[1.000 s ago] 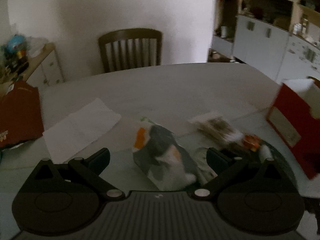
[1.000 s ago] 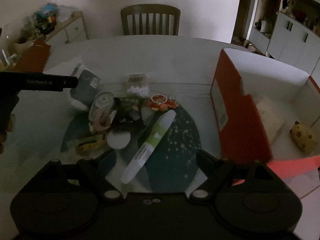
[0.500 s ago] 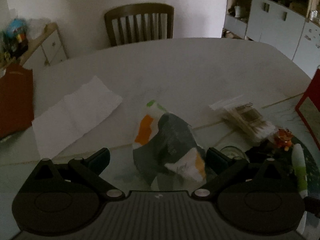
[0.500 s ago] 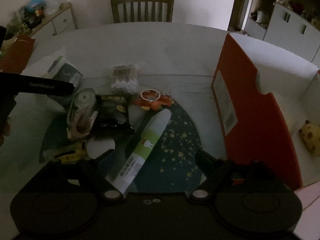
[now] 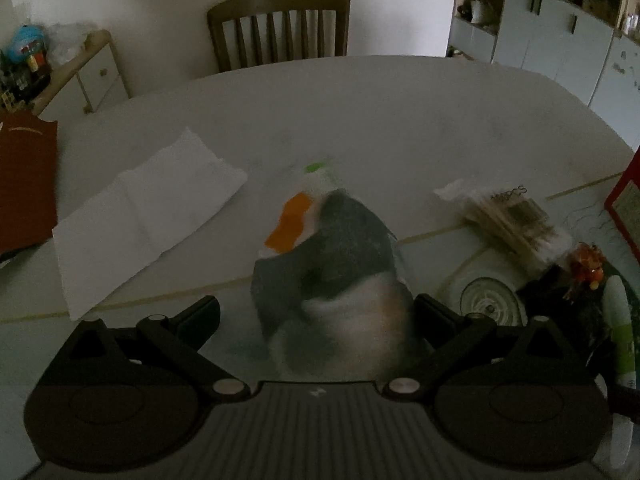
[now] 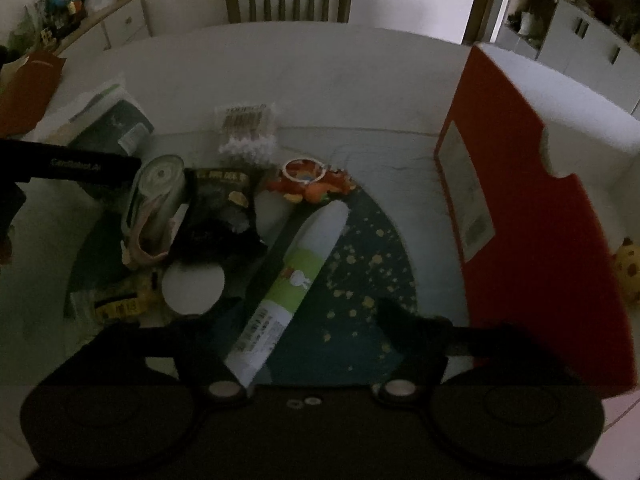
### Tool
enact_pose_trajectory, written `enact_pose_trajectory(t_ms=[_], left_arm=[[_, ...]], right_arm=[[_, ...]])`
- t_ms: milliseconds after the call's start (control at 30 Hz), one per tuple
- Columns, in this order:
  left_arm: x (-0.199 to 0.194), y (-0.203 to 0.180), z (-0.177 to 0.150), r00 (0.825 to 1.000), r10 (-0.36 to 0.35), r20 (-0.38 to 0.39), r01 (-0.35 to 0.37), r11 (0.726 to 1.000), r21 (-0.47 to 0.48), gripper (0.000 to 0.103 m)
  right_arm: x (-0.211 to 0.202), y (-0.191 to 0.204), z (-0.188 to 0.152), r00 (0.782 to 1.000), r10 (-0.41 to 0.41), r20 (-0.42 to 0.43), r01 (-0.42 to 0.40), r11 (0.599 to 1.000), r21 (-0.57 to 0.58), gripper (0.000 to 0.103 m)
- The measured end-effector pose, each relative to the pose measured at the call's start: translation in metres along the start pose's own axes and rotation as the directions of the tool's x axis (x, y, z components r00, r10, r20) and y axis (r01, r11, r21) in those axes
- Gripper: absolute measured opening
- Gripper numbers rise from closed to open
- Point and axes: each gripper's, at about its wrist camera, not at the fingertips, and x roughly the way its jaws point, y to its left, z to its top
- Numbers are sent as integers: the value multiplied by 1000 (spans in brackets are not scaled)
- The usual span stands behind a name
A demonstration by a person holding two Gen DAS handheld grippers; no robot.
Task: Organize objects
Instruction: 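Grasp the green-white snack bag with the left gripper while the right grasps the white-green tube, then carry the snack bag and tube over the red shoebox with both grippers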
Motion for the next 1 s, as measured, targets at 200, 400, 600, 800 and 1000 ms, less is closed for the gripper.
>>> enact_pose_trajectory(t_ms=[200, 400, 600, 800, 1000], left_arm=[[0, 4, -3, 1000, -23, 5, 23, 1000, -9, 99], [-9, 3, -5, 998, -52, 34, 52, 999, 11, 62], [-19, 7, -9, 994, -106, 30, 106, 994, -29, 45], [-31, 7, -19, 993, -116, 29, 117, 992, -53, 39], [-62, 2, -27, 993, -111, 40, 113, 992, -63, 39]], right_arm=[[0, 1, 5, 1000, 18, 1, -18, 1000, 2, 49], [0, -2, 10, 1000, 16, -2, -16, 1000, 15, 24], [-5, -7, 9, 1000, 18, -2, -18, 999, 42, 17], [-21, -12, 2, 999, 31, 13, -31, 997, 66, 17], [-52, -17, -2, 997, 58, 54, -63, 993, 102, 17]])
